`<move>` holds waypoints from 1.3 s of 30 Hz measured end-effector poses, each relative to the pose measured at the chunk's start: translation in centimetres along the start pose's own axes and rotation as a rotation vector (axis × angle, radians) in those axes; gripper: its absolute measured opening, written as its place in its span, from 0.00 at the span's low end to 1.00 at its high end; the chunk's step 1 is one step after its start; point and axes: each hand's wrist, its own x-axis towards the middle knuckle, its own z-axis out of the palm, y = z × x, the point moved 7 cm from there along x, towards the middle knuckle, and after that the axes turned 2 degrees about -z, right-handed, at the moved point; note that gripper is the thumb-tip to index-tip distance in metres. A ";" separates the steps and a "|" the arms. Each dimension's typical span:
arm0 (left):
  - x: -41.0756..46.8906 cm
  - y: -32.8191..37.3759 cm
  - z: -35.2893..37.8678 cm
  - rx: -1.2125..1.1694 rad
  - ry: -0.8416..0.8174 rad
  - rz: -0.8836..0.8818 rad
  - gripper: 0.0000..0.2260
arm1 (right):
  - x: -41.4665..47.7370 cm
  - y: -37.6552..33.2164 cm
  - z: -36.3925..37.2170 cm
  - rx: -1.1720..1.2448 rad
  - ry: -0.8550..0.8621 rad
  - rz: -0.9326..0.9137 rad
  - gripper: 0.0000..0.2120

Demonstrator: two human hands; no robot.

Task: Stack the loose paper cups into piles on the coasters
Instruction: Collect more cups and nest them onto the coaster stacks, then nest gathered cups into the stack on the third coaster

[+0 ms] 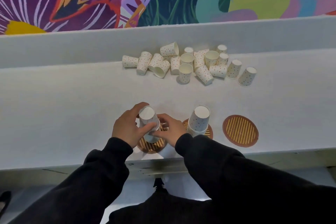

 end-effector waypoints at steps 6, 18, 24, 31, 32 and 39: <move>-0.3 0.3 -0.1 0.008 0.031 0.003 0.30 | 0.0 -0.8 -0.3 -0.111 -0.012 -0.037 0.31; -0.4 0.7 -0.3 -0.010 -0.009 -0.005 0.29 | 0.1 -1.5 0.2 -0.064 -0.033 -0.047 0.31; -0.2 0.9 -0.8 -0.169 -0.064 -0.023 0.36 | -0.7 -2.5 -1.1 -0.050 -0.068 -0.059 0.42; 5.3 2.3 -5.6 -0.646 0.055 -0.119 0.18 | -0.3 -8.4 -7.5 0.190 -0.027 -0.044 0.30; 6.5 2.4 -6.1 -0.682 0.061 -0.145 0.16 | 0.2 -9.2 -8.7 0.247 -0.027 -0.030 0.27; 16.0 2.8 -5.1 -0.464 -0.019 -0.126 0.16 | 8.5 -8.3 -18.0 0.167 0.253 0.063 0.21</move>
